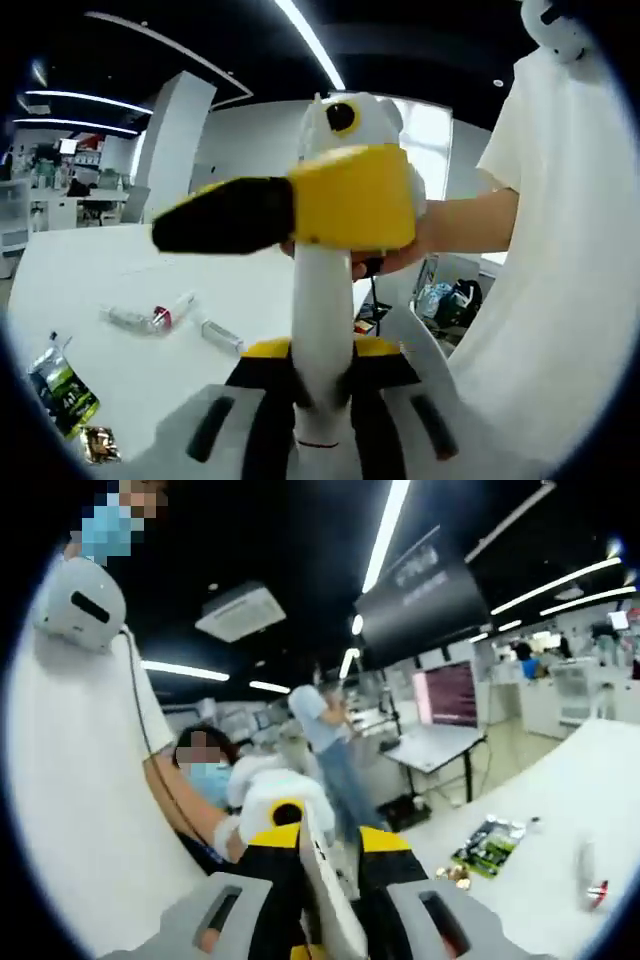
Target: Arrange the skincare products in the storage area until every visible bottle or jar stands upright without overlapping.
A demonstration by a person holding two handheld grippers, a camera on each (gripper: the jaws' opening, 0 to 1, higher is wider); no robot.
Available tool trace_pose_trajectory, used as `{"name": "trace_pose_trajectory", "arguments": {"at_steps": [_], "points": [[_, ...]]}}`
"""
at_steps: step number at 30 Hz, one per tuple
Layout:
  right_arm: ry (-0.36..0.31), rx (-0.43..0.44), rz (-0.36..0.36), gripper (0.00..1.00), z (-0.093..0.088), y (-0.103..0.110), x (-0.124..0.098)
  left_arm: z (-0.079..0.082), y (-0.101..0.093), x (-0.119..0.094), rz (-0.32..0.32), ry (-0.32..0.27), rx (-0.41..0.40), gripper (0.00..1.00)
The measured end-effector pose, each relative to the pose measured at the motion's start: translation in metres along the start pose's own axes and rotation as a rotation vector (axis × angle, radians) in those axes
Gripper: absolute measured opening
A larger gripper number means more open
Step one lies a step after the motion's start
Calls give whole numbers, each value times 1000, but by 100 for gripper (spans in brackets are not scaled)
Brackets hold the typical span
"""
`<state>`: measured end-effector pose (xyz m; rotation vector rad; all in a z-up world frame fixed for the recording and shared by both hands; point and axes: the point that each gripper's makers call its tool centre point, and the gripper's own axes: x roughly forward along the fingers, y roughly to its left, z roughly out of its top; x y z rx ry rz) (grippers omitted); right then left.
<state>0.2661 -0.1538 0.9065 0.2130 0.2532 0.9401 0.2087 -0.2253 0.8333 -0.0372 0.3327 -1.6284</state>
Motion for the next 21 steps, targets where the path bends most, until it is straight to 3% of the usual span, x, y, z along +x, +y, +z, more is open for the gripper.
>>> {"name": "trace_pose_trajectory", "arguments": {"at_steps": [4, 6, 9, 11, 15, 17, 21], "points": [[-27, 36, -187, 31, -1, -25, 0, 0, 24, -6, 136, 5, 16, 13], [-10, -21, -256, 35, -3, -32, -2, -3, 33, -6, 188, 18, 45, 13], [-35, 55, -355, 38, -8, -45, -9, -6, 44, -8, 249, 33, 37, 14], [-32, 94, -367, 35, -13, -46, -10, -6, 55, -12, 310, 23, -8, 13], [1, 110, -421, 37, -26, -49, -10, -6, 67, -13, 368, 29, 9, 14], [12, 166, -433, 36, -36, -50, -8, -9, 71, -14, 390, 35, -22, 14], [45, 168, -480, 36, -45, -55, -5, -13, 74, -12, 418, 57, -7, 14]]}}
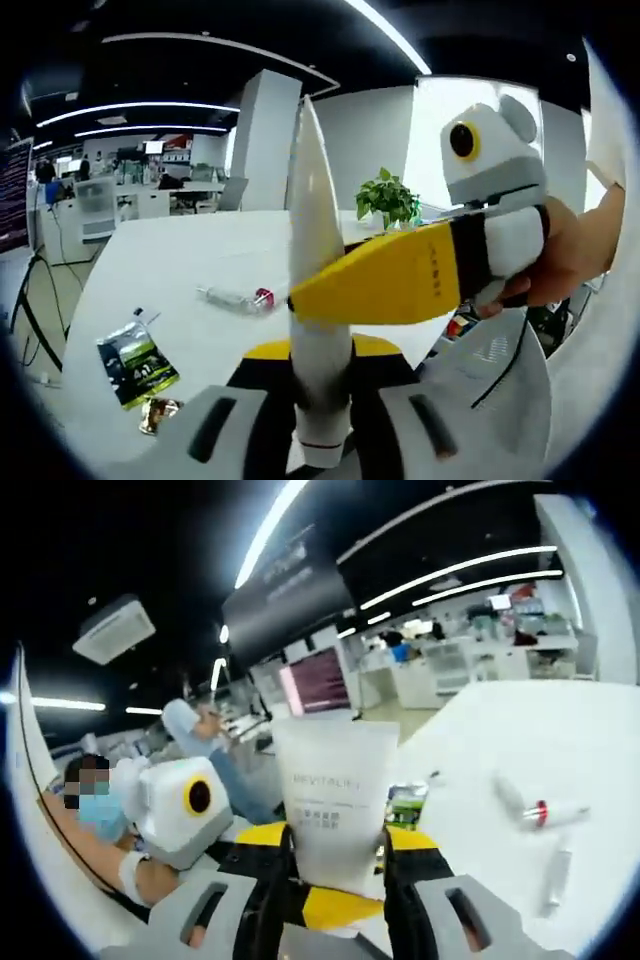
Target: Arrange the skincare products in the storage area until every visible bottle or jar stands upright without overlapping.
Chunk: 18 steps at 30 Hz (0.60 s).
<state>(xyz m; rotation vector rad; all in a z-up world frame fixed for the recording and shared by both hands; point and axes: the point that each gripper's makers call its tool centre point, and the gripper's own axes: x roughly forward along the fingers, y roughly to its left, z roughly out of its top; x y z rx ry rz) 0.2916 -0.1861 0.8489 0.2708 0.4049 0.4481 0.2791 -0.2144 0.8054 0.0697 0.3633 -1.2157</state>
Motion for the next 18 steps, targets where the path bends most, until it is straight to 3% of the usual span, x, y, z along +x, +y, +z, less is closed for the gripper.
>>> {"name": "trace_pose_trajectory", "arguments": {"at_steps": [2, 8, 15, 18], "points": [[17, 5, -32, 36, -5, -3, 3, -6, 1, 2, 17, 25, 37, 14], [20, 77, -47, 33, -14, -10, 2, -14, -2, 1, 31, 54, 45, 15], [45, 48, -29, 27, -17, -17, -6, -15, -8, 6, 18, 49, 97, 17], [65, 49, -39, 27, -23, -18, -6, -23, -7, 9, 23, 82, 155, 18]]}}
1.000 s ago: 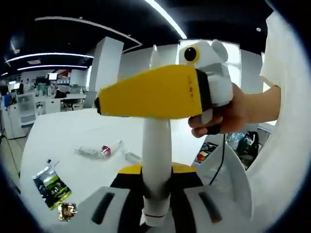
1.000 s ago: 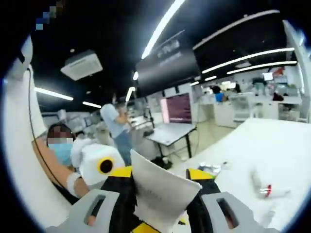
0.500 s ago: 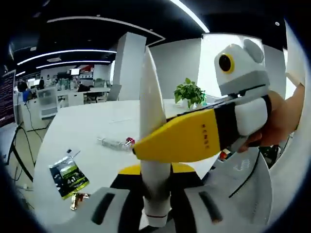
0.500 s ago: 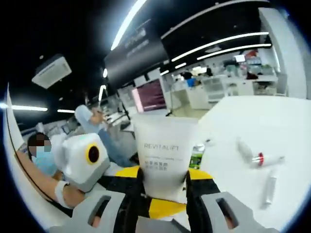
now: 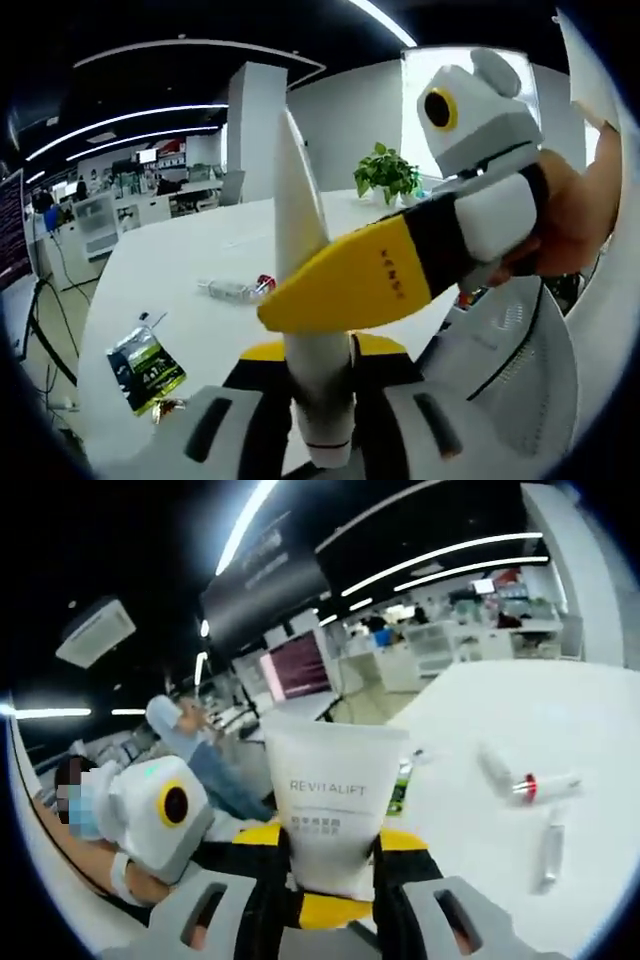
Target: Arrange the skincare products in the storage area until every visible bottle or jar stands upright without overlapping.
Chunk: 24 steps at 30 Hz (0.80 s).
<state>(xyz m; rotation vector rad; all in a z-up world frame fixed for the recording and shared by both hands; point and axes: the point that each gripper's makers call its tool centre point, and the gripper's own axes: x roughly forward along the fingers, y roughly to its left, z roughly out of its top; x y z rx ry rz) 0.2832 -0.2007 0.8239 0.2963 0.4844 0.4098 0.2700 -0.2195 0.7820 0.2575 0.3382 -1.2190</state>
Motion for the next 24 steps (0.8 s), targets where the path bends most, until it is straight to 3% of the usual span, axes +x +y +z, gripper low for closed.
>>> {"name": "trace_pose_trajectory", "arguments": {"at_steps": [8, 13, 20, 24], "points": [[40, -40, 1, 27, -3, -2, 3, -4, 5, 3, 21, 13, 63, 19], [32, -45, 3, 27, 3, -8, 2, -1, 6, 3, 31, -2, 131, 21], [3, -36, -31, 27, 18, -28, -7, -4, 5, 5, 29, 21, 202, 20], [7, -37, -60, 27, 22, -43, -13, -8, 10, 6, 53, 44, 226, 29]]}}
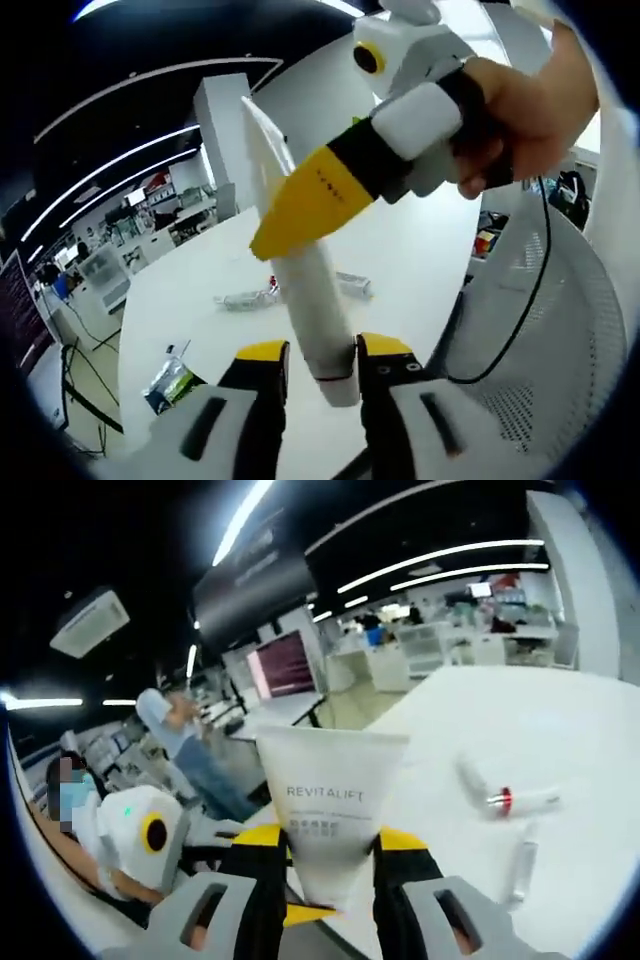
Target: Arrange the skincare products in the storage area until every visible bottle or jar stands upright without overlapping.
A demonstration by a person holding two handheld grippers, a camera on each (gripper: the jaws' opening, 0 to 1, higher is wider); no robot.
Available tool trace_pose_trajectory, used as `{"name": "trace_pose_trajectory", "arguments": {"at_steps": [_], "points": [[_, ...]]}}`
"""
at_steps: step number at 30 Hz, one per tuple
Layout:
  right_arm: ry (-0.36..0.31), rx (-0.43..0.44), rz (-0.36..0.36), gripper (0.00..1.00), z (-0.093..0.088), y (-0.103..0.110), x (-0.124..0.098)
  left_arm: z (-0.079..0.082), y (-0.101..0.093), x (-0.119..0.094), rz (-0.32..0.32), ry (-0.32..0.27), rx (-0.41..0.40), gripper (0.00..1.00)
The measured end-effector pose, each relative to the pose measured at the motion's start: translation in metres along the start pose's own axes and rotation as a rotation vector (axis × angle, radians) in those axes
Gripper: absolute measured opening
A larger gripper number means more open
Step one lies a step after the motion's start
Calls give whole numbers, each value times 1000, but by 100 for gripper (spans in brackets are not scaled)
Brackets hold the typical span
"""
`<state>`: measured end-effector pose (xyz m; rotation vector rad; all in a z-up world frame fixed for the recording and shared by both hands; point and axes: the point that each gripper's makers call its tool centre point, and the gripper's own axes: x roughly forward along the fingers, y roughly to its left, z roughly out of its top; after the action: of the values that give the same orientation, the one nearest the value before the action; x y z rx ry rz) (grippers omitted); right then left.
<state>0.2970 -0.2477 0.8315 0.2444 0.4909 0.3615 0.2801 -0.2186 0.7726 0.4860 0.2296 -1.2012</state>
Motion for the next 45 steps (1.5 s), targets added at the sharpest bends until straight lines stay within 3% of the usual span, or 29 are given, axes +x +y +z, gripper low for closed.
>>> {"name": "trace_pose_trajectory", "arguments": {"at_steps": [3, 8, 11, 17, 22, 30, 35, 40, 45], "points": [[-13, -19, -43, 27, 5, -15, -7, -2, 4, 1, 13, 11, -12, 40], [-28, 6, -98, 27, 8, -35, -17, -8, 3, 2, 17, 41, 29, 44], [-40, -28, -138, 28, 12, -48, -22, -9, 4, 3, 17, 46, 32, 43], [-45, -3, -217, 28, 17, -84, -28, -14, -6, 6, -31, 67, 46, 44], [-76, -38, -257, 28, 28, -105, -34, -14, -4, 6, -13, 67, 41, 41], [-44, -32, -355, 28, 33, -159, -38, -18, -3, 8, -12, 85, 61, 38], [-32, -38, -380, 28, 46, -191, -40, -21, 4, 7, 29, 98, 46, 39], [-38, -82, -442, 28, 68, -223, -43, -26, 0, 9, 11, 124, 52, 39], [-55, -41, -496, 29, 77, -251, -43, -23, 1, 8, 18, 113, 53, 40]]}}
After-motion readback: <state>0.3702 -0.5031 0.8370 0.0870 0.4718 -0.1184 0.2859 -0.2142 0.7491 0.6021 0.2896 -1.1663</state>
